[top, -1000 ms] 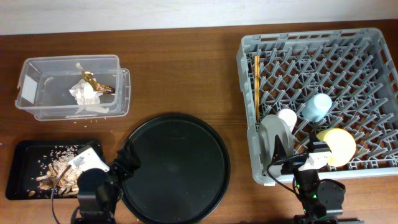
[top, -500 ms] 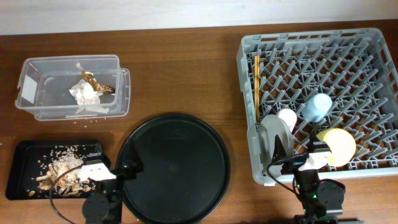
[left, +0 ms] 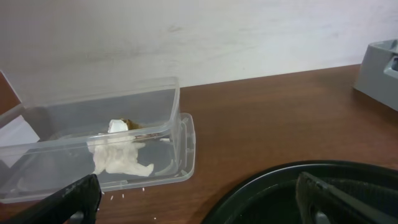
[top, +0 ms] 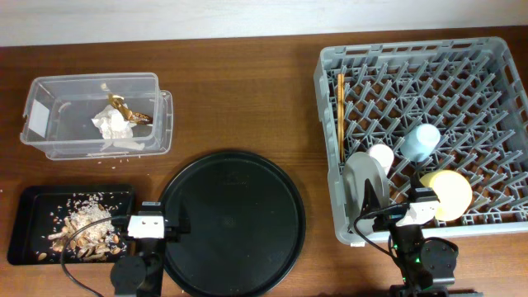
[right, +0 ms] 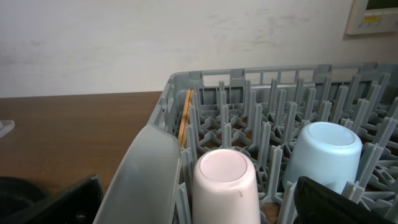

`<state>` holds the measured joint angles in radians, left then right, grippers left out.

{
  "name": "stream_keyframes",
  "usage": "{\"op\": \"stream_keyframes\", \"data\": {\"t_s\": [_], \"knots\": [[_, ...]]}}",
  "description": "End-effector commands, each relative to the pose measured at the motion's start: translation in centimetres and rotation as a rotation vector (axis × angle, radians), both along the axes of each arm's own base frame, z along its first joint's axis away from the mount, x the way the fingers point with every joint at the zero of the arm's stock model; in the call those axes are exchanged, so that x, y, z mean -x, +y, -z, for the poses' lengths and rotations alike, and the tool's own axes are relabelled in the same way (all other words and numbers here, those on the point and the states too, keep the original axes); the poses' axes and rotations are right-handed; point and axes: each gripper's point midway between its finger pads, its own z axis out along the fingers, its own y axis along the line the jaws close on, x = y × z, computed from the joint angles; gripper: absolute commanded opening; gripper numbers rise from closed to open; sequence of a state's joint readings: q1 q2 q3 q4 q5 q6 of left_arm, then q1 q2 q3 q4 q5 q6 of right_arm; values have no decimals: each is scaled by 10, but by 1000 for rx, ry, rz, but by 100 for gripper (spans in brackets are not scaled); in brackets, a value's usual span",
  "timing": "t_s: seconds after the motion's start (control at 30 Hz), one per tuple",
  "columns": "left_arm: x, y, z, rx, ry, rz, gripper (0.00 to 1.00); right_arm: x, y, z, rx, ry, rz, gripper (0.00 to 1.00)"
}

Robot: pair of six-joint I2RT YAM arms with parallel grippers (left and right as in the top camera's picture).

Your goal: Sort waste into correct bins and load items into the dishwasher rack

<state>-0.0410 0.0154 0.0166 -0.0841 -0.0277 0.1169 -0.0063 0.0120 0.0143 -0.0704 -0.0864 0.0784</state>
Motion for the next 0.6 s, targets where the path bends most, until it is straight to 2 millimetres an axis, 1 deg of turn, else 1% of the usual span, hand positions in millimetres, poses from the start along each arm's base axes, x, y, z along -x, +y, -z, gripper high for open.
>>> {"op": "stream_keyframes", "data": {"t_s": [0.0, 0.07, 0.57], "knots": [[0, -3, 1, 50, -2, 15, 99, 0, 0, 3, 0, 2, 3, 99], [0, -4, 1, 85, -1, 13, 99, 0, 0, 3, 0, 2, 3, 99], [0, -4, 1, 84, -1, 16, 99, 0, 0, 3, 0, 2, 3, 99]]}}
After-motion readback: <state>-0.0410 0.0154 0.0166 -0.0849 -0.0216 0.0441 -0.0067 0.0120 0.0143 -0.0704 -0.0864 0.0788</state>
